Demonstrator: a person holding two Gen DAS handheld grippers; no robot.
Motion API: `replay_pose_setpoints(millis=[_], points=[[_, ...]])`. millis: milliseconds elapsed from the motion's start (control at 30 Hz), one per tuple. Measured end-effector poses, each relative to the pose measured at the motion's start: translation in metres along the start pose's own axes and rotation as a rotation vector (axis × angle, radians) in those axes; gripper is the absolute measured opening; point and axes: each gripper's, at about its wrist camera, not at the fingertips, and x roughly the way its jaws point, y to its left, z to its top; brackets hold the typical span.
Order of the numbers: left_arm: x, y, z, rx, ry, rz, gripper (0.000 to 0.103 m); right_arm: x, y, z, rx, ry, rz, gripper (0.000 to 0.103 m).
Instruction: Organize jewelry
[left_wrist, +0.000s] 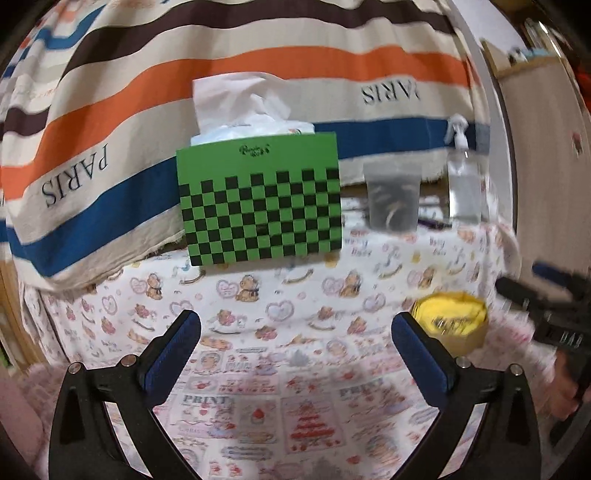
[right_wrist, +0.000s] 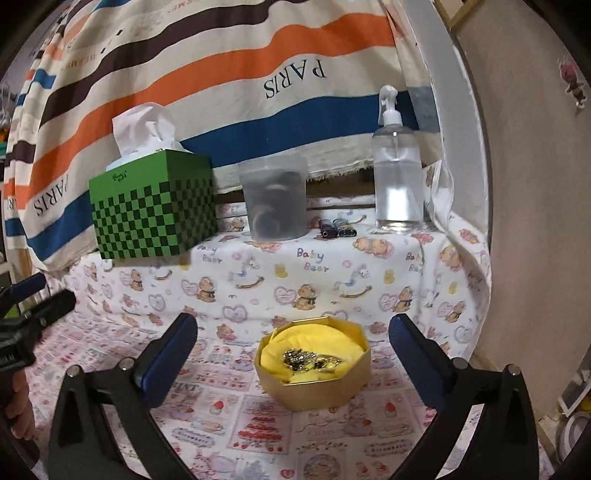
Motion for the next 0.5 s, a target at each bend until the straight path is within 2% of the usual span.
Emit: replay_pose_setpoints(millis=[100, 233, 300, 367, 500], points=[[-0.002, 0.004, -0.003, -0.005, -0.021, 0.013, 0.102, 0.003, 0.0, -0.002, 0.013, -0.001, -0.013, 0.103], [0.004, 0.009, -0.01, -0.08, 0.023, -0.036, 0.102, 0.005, 0.0, -0.004, 0.006, 0.01, -0.012, 0.103], [0.007, 0.008, -0.017, -0.108, 0.03, -0.014, 0.103, 0.004, 0.002, -0.005, 0.0, 0.007, -0.007, 0.103], [0.015, 0.006, -0.02, -0.114, 0.084, -0.022, 0.103, 0.003, 0.003, -0.006, -0.008, 0.008, -0.01, 0.103], [0.011, 0.006, -0.022, -0.116, 0.066, 0.007, 0.103, 0.008, 0.004, -0.007, -0.012, 0.036, -0.028, 0.103]])
